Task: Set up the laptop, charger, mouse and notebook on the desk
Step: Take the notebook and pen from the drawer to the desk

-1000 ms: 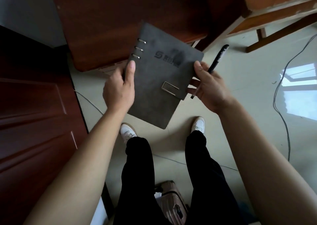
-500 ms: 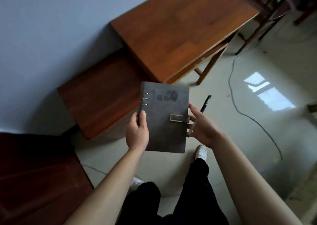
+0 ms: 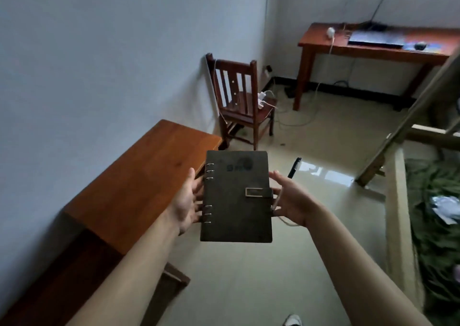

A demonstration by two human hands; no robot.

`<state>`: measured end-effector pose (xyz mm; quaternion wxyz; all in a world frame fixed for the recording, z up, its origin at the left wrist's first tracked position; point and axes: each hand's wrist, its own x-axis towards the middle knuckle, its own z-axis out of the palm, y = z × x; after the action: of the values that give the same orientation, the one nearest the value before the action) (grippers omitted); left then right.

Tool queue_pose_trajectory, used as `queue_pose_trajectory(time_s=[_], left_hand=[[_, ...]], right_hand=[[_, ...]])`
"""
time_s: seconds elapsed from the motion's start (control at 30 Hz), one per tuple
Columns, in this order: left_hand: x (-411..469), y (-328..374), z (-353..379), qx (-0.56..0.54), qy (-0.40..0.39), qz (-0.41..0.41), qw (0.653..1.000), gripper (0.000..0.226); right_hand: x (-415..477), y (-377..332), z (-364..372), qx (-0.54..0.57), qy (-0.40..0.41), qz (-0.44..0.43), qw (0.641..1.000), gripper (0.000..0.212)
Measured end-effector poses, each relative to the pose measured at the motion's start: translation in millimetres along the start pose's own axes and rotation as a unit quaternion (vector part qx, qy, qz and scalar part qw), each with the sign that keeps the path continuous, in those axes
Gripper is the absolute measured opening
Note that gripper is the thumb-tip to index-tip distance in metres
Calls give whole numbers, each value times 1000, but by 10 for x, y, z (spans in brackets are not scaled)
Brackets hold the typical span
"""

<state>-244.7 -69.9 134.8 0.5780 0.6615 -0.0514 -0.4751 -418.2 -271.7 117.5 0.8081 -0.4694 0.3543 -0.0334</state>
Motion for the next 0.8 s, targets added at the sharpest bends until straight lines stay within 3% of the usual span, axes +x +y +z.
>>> queue_pose_trajectory(time_s=[0.23,0.6,0.8], left_hand=[[885,647,1338,-21,-26,-15,999,62],[2642,1601,2408,25,-89,-39,995,59],[3872,2523,3143,61,-150,-26,987,62]], right_hand=[[222,-933,-1243,34,50,-22,998,38],[1252,-2029,-2441,62,115,-23,991,36],[2000,-3067,-3035,67,175,-55,981,39]])
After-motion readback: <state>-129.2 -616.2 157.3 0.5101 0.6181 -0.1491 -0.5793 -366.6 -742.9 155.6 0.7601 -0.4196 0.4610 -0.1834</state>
